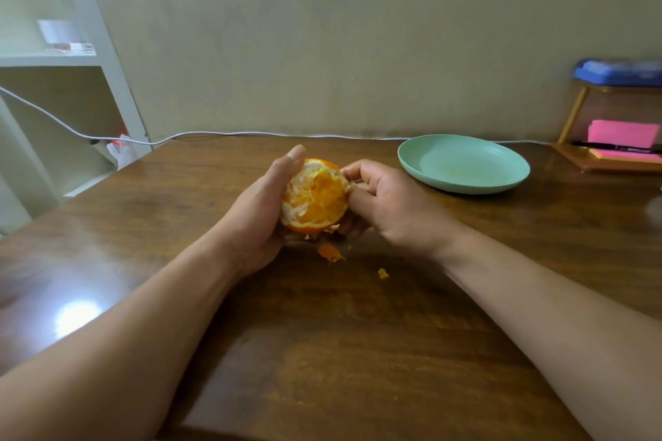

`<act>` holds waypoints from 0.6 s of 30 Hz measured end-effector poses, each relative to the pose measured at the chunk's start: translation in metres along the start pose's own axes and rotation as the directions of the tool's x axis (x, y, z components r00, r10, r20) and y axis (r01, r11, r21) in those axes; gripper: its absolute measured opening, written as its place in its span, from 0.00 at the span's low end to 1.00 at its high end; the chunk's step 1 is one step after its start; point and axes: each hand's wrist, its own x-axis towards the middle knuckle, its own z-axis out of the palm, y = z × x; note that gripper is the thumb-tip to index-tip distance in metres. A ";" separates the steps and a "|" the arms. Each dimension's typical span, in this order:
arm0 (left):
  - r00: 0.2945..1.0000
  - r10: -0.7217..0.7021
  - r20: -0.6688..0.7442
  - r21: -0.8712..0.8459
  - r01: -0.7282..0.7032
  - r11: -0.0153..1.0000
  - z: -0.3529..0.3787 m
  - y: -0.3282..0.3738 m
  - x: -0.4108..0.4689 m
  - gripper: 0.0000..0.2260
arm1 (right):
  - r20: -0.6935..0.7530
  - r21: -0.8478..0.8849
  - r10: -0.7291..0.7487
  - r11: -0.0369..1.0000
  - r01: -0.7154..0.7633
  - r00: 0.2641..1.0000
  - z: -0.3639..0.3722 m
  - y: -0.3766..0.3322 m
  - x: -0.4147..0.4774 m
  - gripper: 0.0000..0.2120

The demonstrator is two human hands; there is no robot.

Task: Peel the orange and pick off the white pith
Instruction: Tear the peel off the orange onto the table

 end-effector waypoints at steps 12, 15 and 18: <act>1.000 -0.007 0.019 -0.033 0.007 0.999 -0.004 -0.001 0.004 0.28 | -0.032 0.119 0.007 0.993 -0.004 0.999 0.006 0.005 0.013 0.10; 0.997 -0.060 0.048 -0.132 0.066 0.989 -0.008 0.001 0.007 0.30 | -0.025 0.318 0.026 0.948 -0.017 0.999 0.006 0.003 0.015 0.08; 0.989 -0.108 0.102 -0.208 0.128 0.970 -0.012 0.002 0.010 0.32 | -0.027 0.466 0.042 0.884 -0.024 0.999 0.006 0.003 0.017 0.07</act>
